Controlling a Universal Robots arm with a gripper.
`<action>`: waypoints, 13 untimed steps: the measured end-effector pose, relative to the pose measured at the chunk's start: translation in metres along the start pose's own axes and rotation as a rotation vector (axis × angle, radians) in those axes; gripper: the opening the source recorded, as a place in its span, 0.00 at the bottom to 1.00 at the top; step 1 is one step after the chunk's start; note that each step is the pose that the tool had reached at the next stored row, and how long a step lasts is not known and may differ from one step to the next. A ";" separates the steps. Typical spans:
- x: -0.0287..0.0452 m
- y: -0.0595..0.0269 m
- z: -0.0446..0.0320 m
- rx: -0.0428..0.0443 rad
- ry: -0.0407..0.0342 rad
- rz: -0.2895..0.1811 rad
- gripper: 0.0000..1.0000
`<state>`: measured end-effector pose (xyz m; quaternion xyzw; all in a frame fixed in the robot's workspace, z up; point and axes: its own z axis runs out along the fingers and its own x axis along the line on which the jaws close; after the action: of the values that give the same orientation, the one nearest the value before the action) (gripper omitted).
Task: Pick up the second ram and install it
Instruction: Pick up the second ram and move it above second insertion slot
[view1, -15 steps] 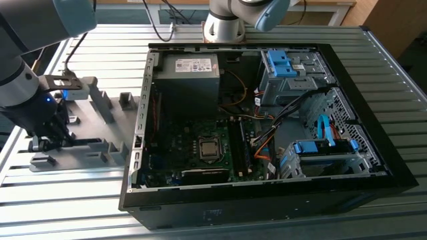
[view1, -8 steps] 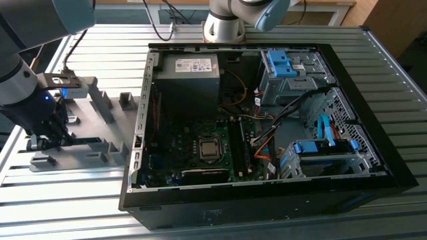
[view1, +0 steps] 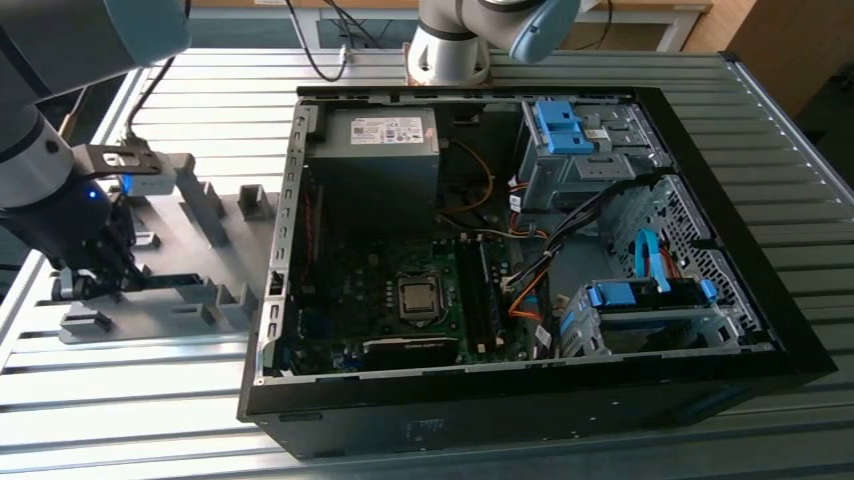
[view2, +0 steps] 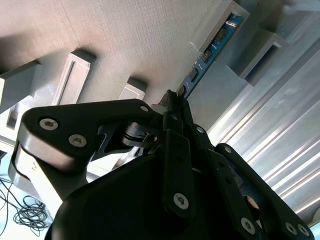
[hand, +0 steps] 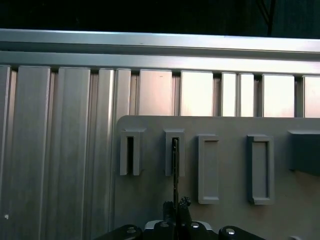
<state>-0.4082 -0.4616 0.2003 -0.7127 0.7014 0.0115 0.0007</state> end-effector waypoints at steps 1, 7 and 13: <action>0.0000 0.0000 -0.0003 0.0001 -0.0001 0.000 0.14; -0.0001 0.0000 -0.0031 0.0000 0.0000 0.000 0.14; -0.0001 0.0001 -0.0057 0.0000 0.0000 0.000 0.14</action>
<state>-0.4082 -0.4616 0.2060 -0.7127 0.7014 0.0115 0.0007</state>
